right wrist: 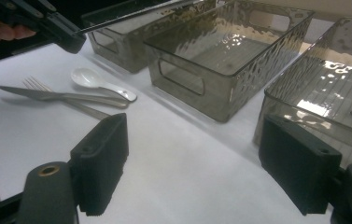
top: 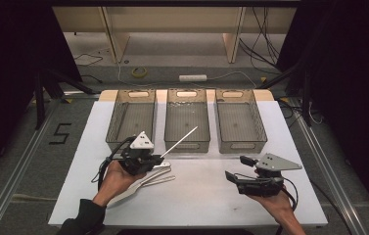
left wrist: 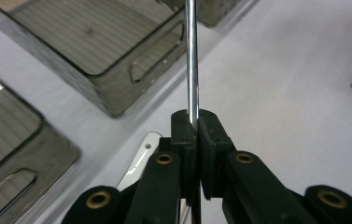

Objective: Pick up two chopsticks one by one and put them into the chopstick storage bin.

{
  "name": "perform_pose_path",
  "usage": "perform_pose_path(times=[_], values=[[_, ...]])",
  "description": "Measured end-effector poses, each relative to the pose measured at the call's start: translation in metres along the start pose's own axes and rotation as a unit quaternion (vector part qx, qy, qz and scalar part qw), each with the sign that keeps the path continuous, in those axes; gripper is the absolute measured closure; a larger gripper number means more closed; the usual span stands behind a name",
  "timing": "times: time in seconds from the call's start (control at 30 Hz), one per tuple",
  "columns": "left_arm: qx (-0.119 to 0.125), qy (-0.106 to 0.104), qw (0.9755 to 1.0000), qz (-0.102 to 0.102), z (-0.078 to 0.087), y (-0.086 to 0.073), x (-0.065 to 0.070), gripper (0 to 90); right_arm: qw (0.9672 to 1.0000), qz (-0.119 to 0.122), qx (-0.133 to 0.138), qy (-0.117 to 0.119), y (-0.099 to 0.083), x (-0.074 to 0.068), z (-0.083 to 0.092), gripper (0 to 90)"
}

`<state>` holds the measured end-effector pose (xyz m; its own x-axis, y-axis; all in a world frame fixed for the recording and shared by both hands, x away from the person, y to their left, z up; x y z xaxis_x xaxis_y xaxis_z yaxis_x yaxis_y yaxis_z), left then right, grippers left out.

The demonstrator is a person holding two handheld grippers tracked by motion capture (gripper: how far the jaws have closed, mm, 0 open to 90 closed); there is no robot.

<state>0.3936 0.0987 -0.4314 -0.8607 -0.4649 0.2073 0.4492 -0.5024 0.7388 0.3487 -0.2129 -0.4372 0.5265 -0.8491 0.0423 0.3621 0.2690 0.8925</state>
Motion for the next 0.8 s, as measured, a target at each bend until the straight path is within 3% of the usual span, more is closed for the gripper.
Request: perform_pose_path(times=[0.2,0.37,0.8], values=[[0.027,0.014,0.9992,0.025,0.013,0.001,-0.012,85.7,0.9993,-0.034,0.011,0.003,-0.004,0.003,0.004,25.3],[0.041,0.022,0.9983,0.035,0.023,0.002,-0.021,85.7,0.9987,-0.045,0.023,-0.007,-0.007,0.003,0.007,24.7],[0.064,0.054,0.9936,0.076,0.038,0.002,-0.054,85.8,0.9991,-0.038,0.016,-0.002,-0.013,-0.007,0.005,23.3]])
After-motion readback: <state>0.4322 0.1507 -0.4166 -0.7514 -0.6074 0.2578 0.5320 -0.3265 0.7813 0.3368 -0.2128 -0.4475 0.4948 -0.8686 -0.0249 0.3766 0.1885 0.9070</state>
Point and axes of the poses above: each handheld gripper's, and its own axes: z roughly backward along the jaws, y roughly out of its top, x roughly to its right, the point moved 5 cm from there along -z, roughly forward along the jaws, and after that the axes turned 14 degrees about -y, right-handed, at the moved point
